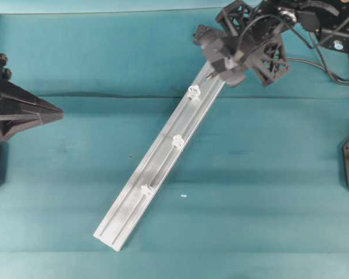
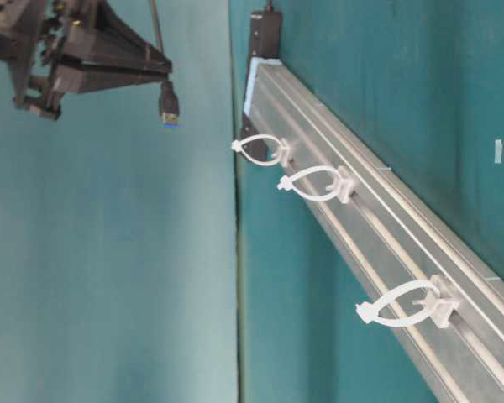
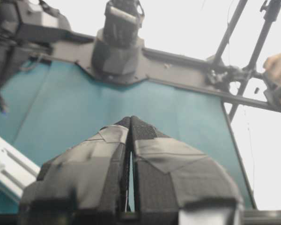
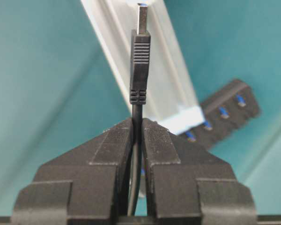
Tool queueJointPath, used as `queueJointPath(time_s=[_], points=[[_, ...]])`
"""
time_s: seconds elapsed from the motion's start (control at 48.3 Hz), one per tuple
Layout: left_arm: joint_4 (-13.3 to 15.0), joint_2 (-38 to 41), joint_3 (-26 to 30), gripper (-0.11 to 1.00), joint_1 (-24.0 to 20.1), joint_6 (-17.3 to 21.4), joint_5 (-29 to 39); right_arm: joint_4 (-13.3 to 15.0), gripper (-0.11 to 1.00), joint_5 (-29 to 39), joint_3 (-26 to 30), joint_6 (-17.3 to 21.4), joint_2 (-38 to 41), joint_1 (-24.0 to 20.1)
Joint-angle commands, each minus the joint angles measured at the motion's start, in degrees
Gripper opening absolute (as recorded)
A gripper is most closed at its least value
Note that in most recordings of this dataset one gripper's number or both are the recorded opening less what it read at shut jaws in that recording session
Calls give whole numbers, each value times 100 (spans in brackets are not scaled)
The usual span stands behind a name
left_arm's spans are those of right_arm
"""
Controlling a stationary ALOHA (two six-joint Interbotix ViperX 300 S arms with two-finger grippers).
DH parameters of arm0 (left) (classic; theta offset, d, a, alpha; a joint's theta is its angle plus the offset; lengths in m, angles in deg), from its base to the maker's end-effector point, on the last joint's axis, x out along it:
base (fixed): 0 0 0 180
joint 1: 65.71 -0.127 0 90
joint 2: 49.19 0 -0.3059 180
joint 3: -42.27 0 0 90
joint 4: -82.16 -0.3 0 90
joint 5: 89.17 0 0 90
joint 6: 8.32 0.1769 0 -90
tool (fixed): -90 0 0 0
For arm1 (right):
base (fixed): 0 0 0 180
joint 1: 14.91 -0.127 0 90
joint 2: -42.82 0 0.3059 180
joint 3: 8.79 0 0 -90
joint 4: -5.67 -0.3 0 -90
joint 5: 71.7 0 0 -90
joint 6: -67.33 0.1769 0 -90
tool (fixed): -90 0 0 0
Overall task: Pass the USB cable through three rings with both arms.
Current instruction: 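Lift the cable and carry it with the right gripper to the first ring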
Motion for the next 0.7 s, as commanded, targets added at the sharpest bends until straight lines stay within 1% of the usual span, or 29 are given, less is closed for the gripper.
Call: queueJointPath(time_s=[0.0, 0.124, 0.207, 0.373, 0.435, 0.538, 0.683], points=[[-9, 167, 141, -1, 0, -26, -88, 0, 7, -185, 0, -202, 9, 272], [-9, 316, 193, -1, 0, -35, -167, 0, 7, -193, 0, -316, 132, 615], [-9, 439, 211, -1, 0, -35, -193, 0, 7, -114, 0, -475, 237, 729], [-9, 589, 255, -1, -18, -35, -193, 9, 7, -35, 114, -1107, 536, 817], [-9, 606, 272, -1, -18, -35, -193, 0, 7, -79, 176, -1266, 642, 844], [-9, 606, 299, -1, -18, -44, -202, 0, 7, -88, 299, -1301, 809, 896], [-9, 615, 343, -1, -18, -79, -281, -44, 7, -123, 308, -1310, 940, 879]])
